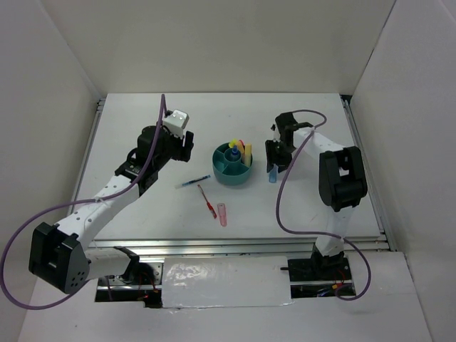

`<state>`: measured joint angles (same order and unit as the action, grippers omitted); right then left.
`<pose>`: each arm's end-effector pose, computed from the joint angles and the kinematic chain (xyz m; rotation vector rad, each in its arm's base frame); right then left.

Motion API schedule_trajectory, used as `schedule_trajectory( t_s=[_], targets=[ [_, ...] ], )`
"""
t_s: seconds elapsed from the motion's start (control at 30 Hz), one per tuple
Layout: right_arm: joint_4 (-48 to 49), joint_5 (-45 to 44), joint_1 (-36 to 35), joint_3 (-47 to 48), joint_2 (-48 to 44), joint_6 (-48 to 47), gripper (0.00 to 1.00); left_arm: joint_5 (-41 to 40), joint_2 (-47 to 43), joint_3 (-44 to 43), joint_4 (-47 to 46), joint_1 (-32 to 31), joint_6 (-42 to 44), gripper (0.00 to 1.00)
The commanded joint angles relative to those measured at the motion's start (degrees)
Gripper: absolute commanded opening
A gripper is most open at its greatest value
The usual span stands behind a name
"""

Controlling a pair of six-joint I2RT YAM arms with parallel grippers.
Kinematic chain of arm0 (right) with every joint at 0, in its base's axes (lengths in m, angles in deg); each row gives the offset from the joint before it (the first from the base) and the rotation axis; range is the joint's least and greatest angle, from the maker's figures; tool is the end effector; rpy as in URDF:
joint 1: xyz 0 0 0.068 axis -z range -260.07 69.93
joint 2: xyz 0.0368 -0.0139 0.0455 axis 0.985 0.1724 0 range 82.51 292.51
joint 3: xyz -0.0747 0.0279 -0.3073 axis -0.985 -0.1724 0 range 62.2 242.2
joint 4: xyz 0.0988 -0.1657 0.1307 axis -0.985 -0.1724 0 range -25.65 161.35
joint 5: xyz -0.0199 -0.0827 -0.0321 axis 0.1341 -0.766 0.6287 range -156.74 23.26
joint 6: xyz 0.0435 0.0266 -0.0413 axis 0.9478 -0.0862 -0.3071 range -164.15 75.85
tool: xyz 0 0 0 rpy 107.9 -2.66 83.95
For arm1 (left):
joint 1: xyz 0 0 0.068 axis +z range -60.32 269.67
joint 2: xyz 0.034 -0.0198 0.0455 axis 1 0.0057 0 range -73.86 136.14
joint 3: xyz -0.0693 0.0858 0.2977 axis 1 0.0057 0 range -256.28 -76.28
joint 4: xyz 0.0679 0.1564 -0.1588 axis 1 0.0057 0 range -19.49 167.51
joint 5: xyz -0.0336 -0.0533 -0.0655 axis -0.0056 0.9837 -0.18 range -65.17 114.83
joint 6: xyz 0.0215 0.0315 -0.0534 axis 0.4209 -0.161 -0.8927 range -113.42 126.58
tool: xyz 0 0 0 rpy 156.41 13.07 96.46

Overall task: Sort the stationery into containers
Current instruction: Pick up the stationery from the center of the board.

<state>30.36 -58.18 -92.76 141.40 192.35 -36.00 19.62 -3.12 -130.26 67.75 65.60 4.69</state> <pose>0.3687 0.0909 0.2287 -0.1470 2.8355 0.2920 0.2411 -0.1026 0.3714 0.2864 1.7979 -0.2386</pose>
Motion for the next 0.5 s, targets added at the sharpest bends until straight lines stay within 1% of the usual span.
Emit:
schedule_trajectory(
  t_s=[0.0,0.2,0.47],
  targets=[
    [-2.7,-1.8,-0.6,3.5,1.4,2.2,0.54,0.2,-0.2,-1.1,-0.8,0.4,-0.3,0.74],
    [-4.3,-0.1,-0.7,6.1,5.1,2.7,0.48,-0.1,0.5,-1.5,-0.2,0.5,-0.2,0.74],
    [-7.8,-0.4,-0.5,10.4,10.1,2.1,0.46,0.0,1.5,-2.4,0.5,0.6,-0.6,0.73]
  ],
)
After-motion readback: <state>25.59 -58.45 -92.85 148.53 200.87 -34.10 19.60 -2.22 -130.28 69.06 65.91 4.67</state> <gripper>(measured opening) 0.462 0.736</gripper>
